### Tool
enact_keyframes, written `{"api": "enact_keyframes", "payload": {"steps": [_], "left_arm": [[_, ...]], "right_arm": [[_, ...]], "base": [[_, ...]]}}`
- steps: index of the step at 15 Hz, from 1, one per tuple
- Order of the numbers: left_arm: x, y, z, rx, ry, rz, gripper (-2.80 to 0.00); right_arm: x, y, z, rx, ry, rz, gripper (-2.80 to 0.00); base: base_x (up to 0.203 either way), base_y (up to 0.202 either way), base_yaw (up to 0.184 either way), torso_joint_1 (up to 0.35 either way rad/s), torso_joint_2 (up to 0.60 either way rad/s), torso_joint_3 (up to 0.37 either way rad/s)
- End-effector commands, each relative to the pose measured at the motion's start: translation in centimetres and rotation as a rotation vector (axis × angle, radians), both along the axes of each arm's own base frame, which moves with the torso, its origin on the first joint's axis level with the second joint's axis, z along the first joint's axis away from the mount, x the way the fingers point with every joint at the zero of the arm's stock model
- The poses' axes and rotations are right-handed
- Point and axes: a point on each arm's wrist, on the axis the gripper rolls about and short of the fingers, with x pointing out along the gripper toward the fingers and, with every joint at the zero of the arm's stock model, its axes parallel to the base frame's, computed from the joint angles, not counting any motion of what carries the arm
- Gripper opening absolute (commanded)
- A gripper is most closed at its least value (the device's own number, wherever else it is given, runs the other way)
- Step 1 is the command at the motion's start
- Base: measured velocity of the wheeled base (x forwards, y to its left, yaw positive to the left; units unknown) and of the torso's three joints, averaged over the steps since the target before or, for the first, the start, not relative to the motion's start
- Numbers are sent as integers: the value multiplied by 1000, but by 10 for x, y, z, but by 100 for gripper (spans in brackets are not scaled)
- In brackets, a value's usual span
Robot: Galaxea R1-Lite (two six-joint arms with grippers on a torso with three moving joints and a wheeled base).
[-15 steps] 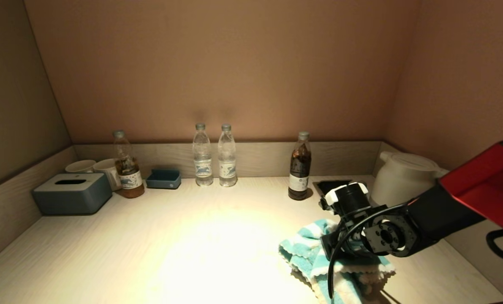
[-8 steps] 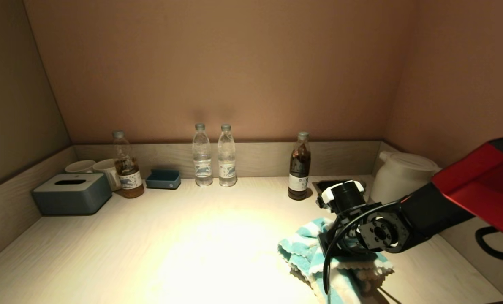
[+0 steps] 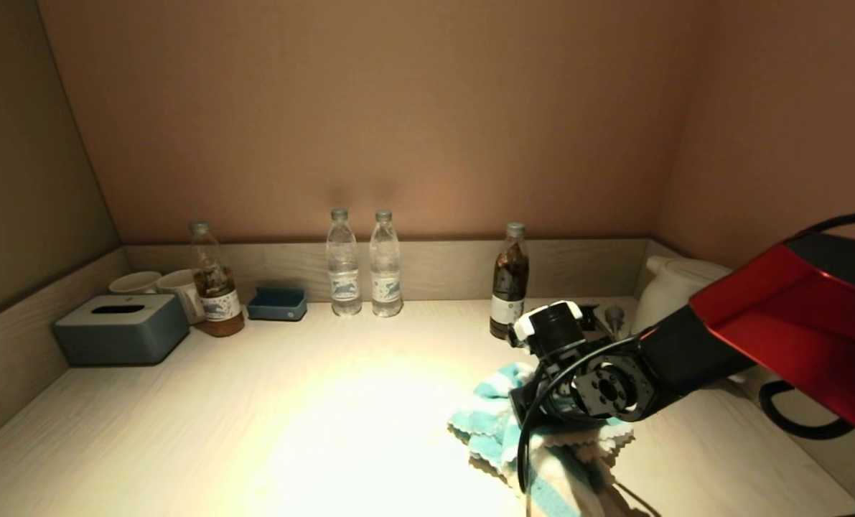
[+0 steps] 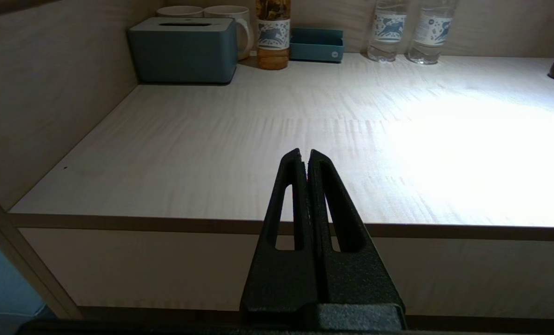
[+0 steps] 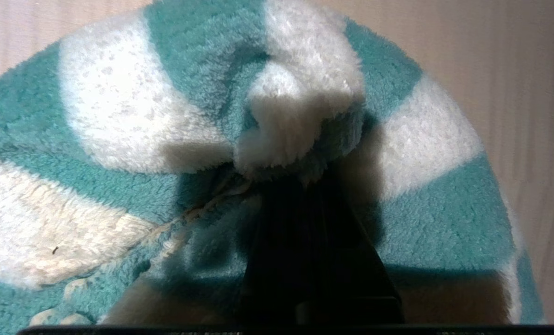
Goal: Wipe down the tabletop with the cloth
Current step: Sweep the stains on the table
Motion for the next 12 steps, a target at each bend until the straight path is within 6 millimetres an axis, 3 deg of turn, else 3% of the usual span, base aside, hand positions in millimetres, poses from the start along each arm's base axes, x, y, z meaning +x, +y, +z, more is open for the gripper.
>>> {"api": "enact_keyframes", "payload": {"steps": [1, 4, 7, 9, 12], "left_arm": [[0, 0, 0, 0, 0, 1, -280], [0, 0, 0, 0, 0, 1, -280], [0, 0, 0, 0, 0, 1, -280], [0, 0, 0, 0, 0, 1, -280], [0, 0, 0, 0, 0, 1, -280]], "right_arm": [[0, 10, 1, 3, -9, 25, -280], [0, 27, 0, 7, -18, 69, -280], [0, 27, -1, 7, -18, 69, -280], [4, 46, -2, 16, -34, 108, -280], [9, 58, -4, 23, -47, 127, -280]], "base": [[0, 0, 0, 0, 0, 0], [0, 0, 0, 0, 0, 0], [0, 0, 0, 0, 0, 0], [0, 0, 0, 0, 0, 0], [0, 0, 0, 0, 0, 0]]}}
